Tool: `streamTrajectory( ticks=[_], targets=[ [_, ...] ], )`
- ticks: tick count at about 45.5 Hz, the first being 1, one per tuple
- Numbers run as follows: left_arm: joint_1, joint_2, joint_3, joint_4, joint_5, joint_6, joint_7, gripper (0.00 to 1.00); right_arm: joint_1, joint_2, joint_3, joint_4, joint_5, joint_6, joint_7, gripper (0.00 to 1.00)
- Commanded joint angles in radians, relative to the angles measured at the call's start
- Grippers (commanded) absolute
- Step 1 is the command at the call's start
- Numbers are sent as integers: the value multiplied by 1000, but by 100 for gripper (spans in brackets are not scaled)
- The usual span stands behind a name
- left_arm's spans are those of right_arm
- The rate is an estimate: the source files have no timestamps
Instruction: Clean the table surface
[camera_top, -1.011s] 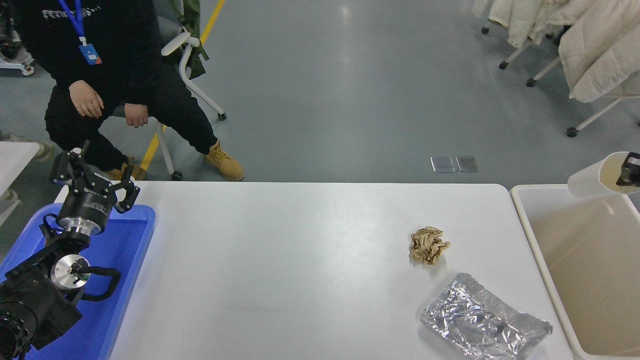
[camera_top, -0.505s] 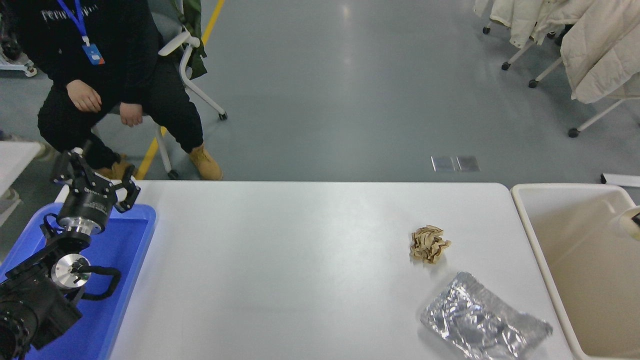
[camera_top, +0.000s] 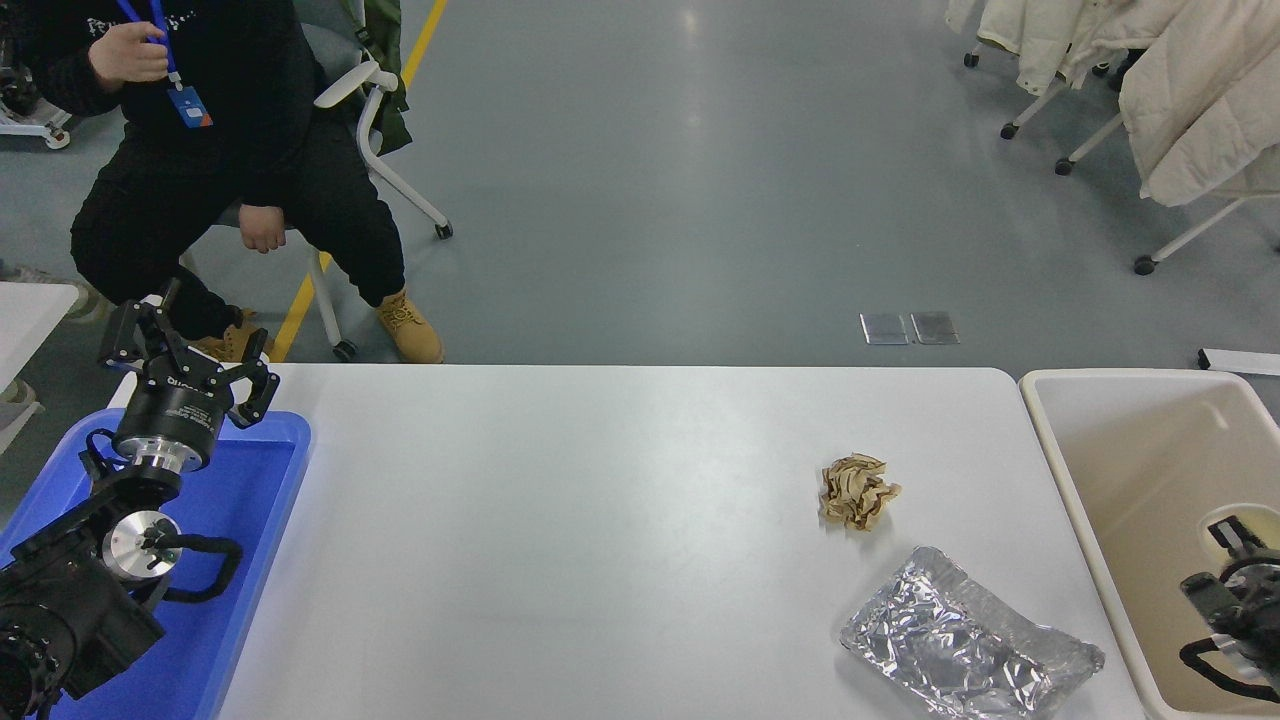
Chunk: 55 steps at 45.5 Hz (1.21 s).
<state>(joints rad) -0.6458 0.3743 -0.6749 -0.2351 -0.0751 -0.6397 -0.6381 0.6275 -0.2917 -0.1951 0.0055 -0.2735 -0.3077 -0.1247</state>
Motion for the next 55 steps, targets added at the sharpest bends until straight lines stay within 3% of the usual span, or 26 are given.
streamTrajectory(
  ticks=[1,4,5,8,9,25,33,48,55],
  targets=[
    [0,0,0,-1,0,0,0,100,0,29,6,-13,8,-14,0,0],
    [0,0,0,0,0,0,0,100,1,32,6,-9,10,-10,0,0],
    [0,0,0,0,0,0,0,100,3,32,5,-6,10,-10,0,11],
    [0,0,0,0,0,0,0,100,15,29,8,-7,10,-14,-1,97],
    [0,0,0,0,0,0,0,100,21,29,9,-4,11,-5,-1,100],
    [0,0,0,0,0,0,0,100,73,5,9,118,11,-1,-3,100],
    [0,0,0,0,0,0,0,100,162,-202,22,411,10,-1,-1,100],
    [0,0,0,-1,0,0,0,100,210,-481,429,907,-7,15,0,100],
    [0,0,0,0,0,0,0,100,204,-538,641,1051,-7,77,0,100]
  ],
)
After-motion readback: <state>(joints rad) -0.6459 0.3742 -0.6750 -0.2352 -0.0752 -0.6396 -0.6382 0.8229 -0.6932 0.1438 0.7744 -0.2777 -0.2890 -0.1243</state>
